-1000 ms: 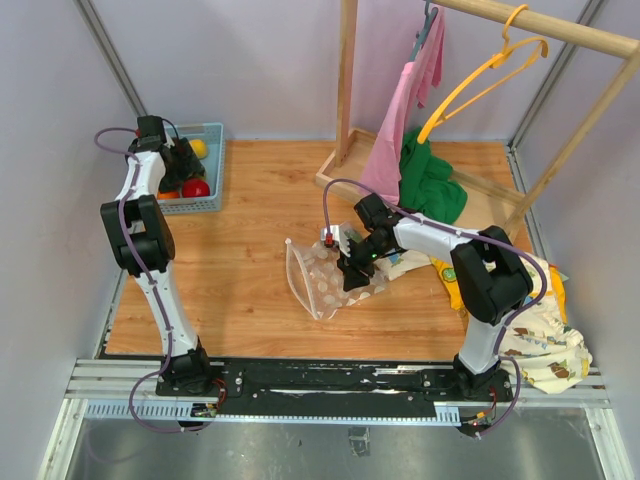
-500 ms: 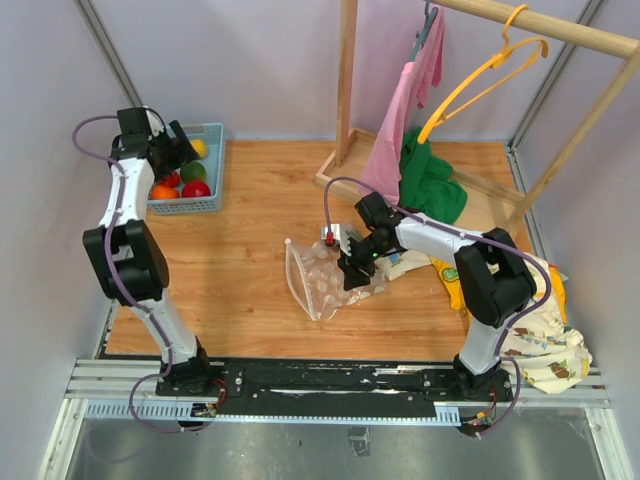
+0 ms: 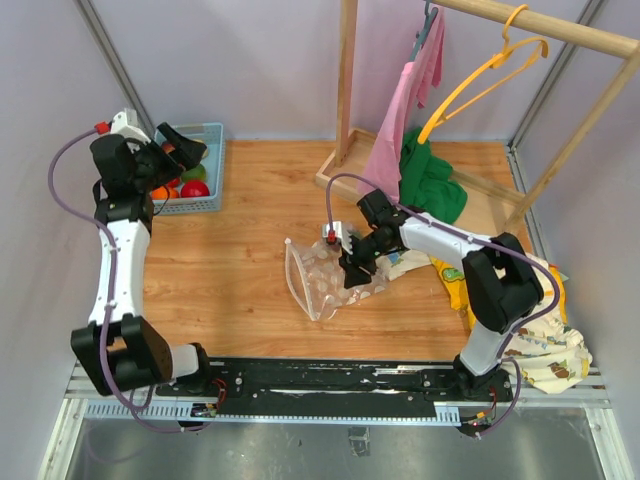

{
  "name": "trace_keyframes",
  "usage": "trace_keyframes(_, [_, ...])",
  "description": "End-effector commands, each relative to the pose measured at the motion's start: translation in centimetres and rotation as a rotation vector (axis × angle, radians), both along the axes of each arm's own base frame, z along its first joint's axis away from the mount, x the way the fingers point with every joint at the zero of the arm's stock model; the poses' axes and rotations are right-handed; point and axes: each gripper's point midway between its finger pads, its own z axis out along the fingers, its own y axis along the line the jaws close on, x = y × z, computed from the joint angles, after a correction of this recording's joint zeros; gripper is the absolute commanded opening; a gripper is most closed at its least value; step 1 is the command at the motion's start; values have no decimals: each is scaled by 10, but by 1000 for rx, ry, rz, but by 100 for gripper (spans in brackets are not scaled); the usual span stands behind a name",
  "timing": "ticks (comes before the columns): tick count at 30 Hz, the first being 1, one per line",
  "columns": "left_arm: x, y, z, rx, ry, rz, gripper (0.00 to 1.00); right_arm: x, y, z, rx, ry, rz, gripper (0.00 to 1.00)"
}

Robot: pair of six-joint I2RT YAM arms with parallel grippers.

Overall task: Open the zip-top bag and remove the fake food
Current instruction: Pick up the fake vegetable from the zipper food storage bag.

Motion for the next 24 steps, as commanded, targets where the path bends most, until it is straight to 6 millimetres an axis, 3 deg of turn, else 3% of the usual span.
trace_keyframes(1, [-24,-10,52,-28,-215,-16,99,2,-4,20,42,-33,-2,46])
trace_keyframes(7, [-51,-27,53,-103,-311,-77,99,0,-6,35,77,-59,7,50])
trace_keyframes(17, [-75,-60,2,-252,-149,-209,99,-4,-11,60,123,-82,42,53])
trace_keyframes(24, [-93,-100,-37,-257,-58,-286,97,-3,-15,78,134,-109,60,54])
